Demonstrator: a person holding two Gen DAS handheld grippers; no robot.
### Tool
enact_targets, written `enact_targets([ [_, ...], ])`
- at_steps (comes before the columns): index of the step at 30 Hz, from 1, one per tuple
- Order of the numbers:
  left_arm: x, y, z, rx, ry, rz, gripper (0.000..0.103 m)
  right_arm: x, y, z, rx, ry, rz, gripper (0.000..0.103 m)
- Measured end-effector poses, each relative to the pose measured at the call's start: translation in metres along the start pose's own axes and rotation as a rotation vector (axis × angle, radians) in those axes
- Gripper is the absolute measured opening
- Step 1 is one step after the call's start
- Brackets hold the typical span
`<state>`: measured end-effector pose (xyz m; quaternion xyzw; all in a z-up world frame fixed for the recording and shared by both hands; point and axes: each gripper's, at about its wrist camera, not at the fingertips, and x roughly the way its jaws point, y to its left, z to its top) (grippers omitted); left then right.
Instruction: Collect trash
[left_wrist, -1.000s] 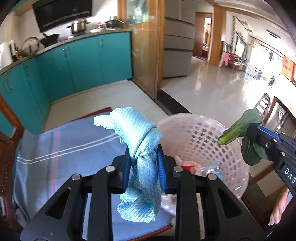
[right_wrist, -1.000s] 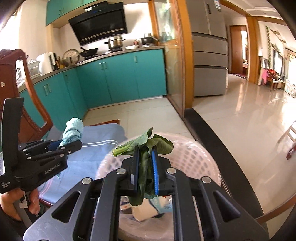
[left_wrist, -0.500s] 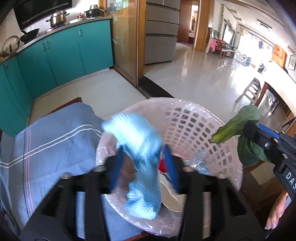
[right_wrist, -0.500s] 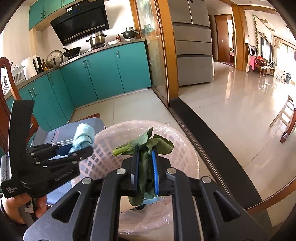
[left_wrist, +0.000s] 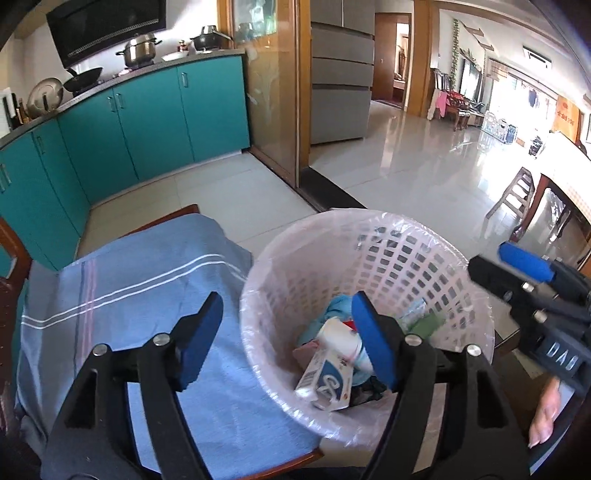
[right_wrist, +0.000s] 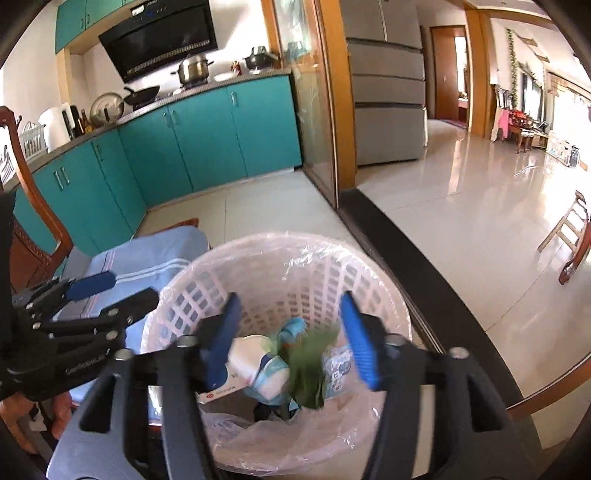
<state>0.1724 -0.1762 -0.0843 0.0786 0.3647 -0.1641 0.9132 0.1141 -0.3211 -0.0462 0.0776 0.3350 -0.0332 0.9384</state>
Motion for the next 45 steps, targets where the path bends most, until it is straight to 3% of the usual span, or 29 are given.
enact_targets([
  [7,-0.048,0.024,-0.021,-0.024,-0.067,0.082,0.091,-0.028,0.012,0.003,0.018,-0.063,0.039,0.085],
  [14,-0.126,0.049,-0.054,-0.035,-0.169,0.269,0.100,-0.072,0.067,-0.004,-0.099,-0.174,0.053,0.098],
  [22,-0.202,0.087,-0.088,-0.177,-0.271,0.396,0.100,-0.113,0.119,-0.029,-0.224,-0.305,0.080,0.100],
  [31,-0.240,0.117,-0.107,-0.281,-0.328,0.433,0.100,-0.128,0.149,-0.029,-0.232,-0.346,0.124,0.100],
  [45,-0.247,0.122,-0.111,-0.295,-0.352,0.430,0.100,-0.139,0.158,-0.028,-0.252,-0.386,0.110,0.100],
])
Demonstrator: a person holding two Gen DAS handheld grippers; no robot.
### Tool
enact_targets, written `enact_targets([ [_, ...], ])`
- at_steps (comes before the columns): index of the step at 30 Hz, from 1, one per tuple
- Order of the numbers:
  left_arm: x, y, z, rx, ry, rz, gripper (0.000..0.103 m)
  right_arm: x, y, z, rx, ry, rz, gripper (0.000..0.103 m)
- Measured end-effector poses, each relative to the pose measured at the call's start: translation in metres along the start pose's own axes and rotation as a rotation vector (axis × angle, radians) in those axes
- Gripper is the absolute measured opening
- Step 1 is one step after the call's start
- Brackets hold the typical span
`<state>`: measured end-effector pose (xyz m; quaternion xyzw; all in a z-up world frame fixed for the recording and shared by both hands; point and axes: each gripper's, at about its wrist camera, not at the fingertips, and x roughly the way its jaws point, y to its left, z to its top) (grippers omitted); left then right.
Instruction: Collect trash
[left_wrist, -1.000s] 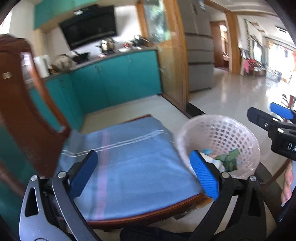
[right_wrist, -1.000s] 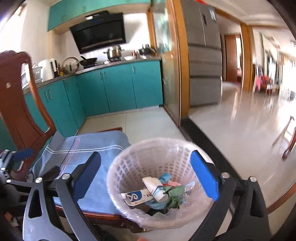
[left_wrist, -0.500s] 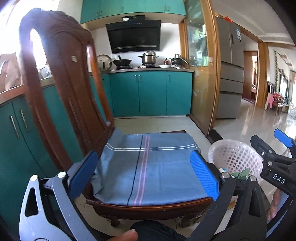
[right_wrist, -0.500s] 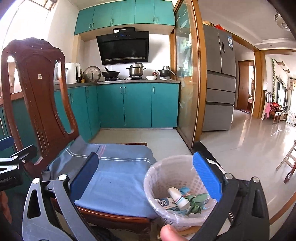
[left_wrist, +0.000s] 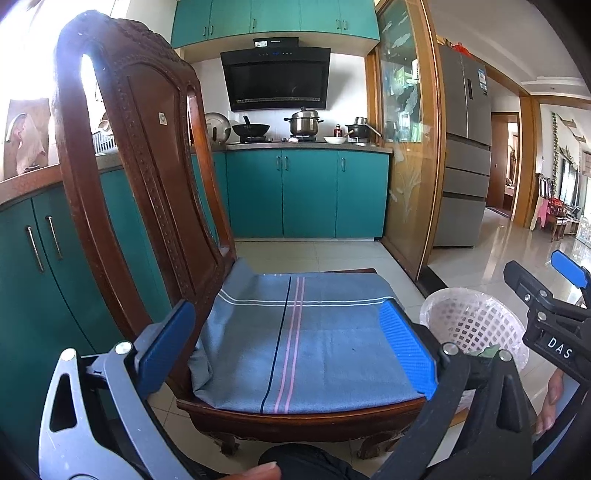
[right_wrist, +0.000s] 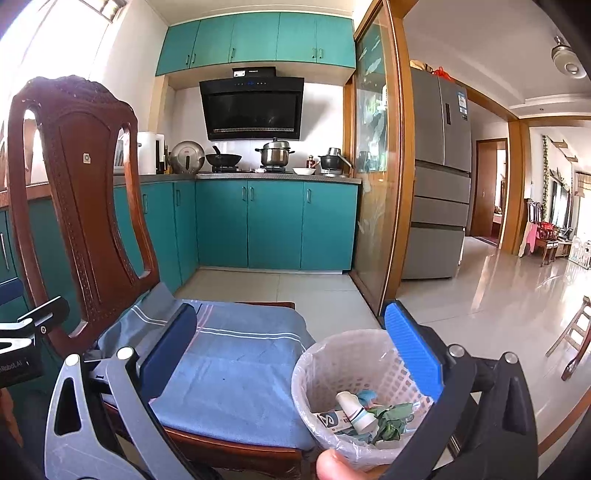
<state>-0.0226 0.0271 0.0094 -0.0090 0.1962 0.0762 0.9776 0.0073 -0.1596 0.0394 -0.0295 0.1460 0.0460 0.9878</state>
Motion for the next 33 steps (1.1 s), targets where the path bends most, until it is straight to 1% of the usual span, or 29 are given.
enact_targets([
  [16,0.003,-0.003,0.001,0.000,0.017,-0.012,0.100,-0.001,-0.009,-0.004,0.022,-0.005,-0.015,0.100],
  [33,0.001,-0.014,-0.001,0.033,0.020,-0.015,0.100,-0.002,-0.018,-0.008,0.036,0.005,-0.033,0.100],
])
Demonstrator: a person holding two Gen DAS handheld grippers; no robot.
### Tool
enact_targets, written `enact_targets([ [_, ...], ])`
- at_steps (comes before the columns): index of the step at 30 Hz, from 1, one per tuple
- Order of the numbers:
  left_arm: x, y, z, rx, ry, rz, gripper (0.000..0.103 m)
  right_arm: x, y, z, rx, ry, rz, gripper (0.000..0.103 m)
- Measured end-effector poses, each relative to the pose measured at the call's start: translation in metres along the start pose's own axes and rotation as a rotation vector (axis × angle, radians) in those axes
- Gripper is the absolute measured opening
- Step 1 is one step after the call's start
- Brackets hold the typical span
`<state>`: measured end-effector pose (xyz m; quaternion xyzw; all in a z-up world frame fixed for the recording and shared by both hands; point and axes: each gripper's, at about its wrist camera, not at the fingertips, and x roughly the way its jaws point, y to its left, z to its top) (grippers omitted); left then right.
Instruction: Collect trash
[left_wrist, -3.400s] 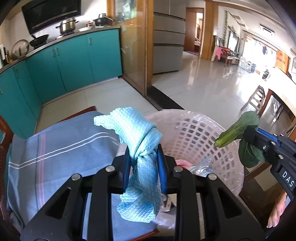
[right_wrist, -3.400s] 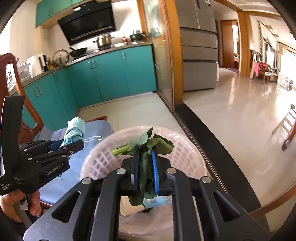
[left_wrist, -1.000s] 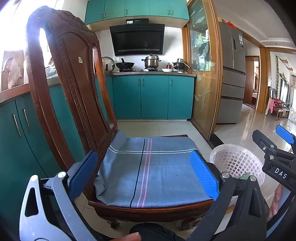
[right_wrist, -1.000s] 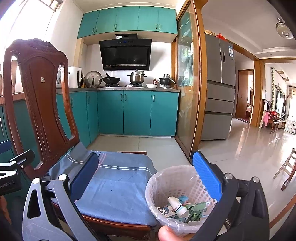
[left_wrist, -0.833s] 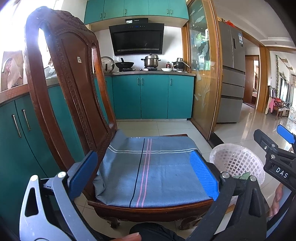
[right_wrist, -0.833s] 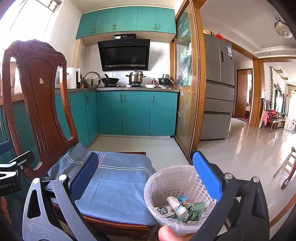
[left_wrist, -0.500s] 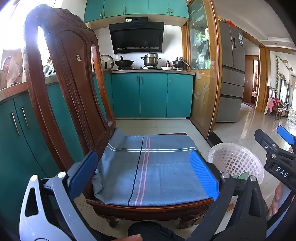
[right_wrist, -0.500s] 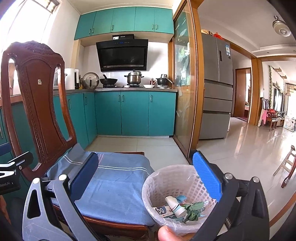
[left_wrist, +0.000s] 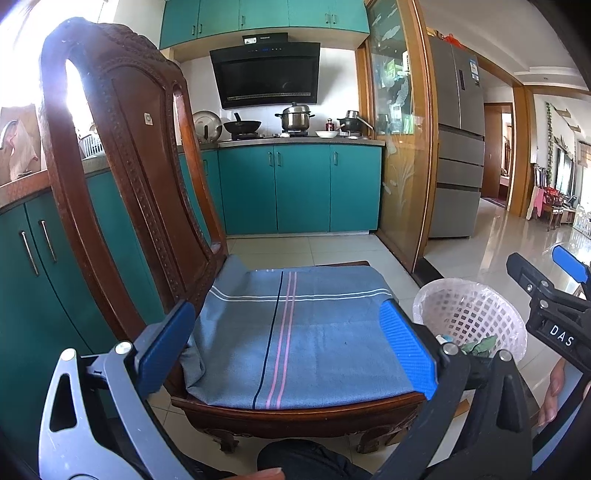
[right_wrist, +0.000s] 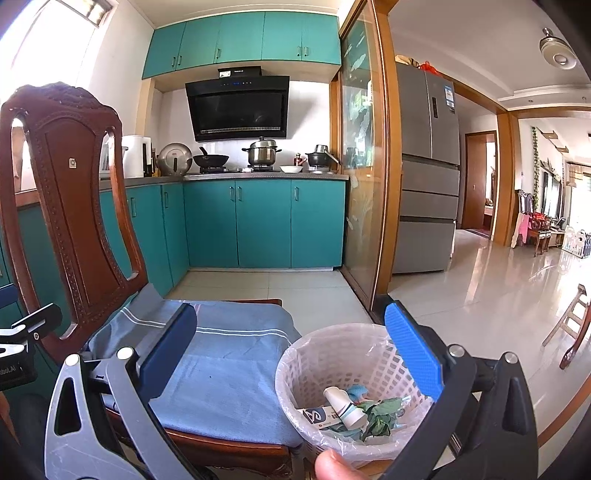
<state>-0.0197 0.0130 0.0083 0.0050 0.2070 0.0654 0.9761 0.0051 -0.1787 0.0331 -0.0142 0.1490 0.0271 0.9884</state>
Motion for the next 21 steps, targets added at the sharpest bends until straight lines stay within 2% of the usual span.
enact_targets([
  [21,0.0060,-0.0003,0.0002,-0.001,0.017,-0.002,0.100,0.0068,-0.0060,-0.0034,0.015,0.012,-0.007,0.100],
])
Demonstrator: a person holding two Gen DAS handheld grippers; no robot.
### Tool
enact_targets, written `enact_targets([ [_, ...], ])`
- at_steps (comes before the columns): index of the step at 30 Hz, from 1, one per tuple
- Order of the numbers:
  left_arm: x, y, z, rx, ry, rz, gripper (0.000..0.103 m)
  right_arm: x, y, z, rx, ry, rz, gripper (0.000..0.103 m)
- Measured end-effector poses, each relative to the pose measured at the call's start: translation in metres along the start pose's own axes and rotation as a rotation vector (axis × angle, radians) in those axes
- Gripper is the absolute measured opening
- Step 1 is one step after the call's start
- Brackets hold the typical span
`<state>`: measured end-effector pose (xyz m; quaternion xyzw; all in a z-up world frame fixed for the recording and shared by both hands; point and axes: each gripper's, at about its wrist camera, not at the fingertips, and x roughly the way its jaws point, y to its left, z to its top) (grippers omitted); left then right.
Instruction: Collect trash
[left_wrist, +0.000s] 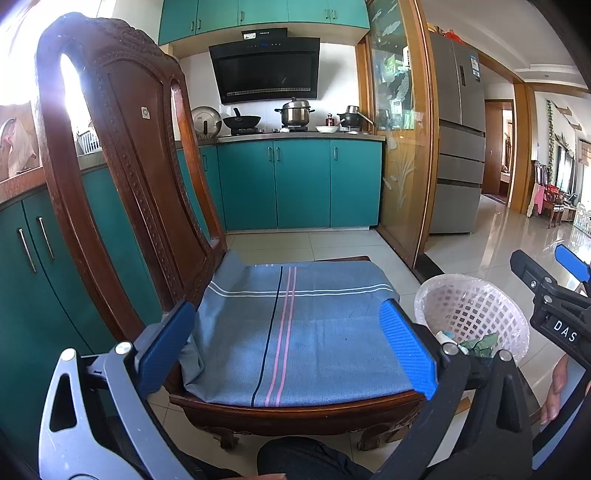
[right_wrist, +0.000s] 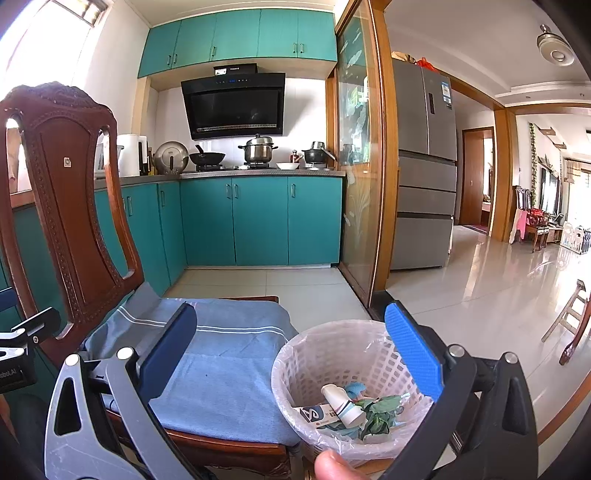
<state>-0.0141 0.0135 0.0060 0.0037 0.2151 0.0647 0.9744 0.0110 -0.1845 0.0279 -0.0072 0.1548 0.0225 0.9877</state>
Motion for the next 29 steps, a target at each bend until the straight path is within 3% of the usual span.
enact_targets([
  [13,0.001,0.001,0.000,0.002,-0.002,0.000,0.100,0.002,0.000,-0.003,-0.005,0.014,0.011,0.100],
  [24,0.012,-0.002,-0.001,0.018,0.042,-0.007,0.100,0.007,-0.005,-0.006,0.013,0.050,0.023,0.100],
  [26,0.018,-0.002,-0.004,0.023,0.062,0.007,0.100,0.003,-0.004,-0.002,0.031,0.035,0.052,0.100],
  [29,0.036,0.003,-0.010,0.035,0.102,0.049,0.100,-0.015,0.008,0.009,0.044,-0.039,0.163,0.100],
])
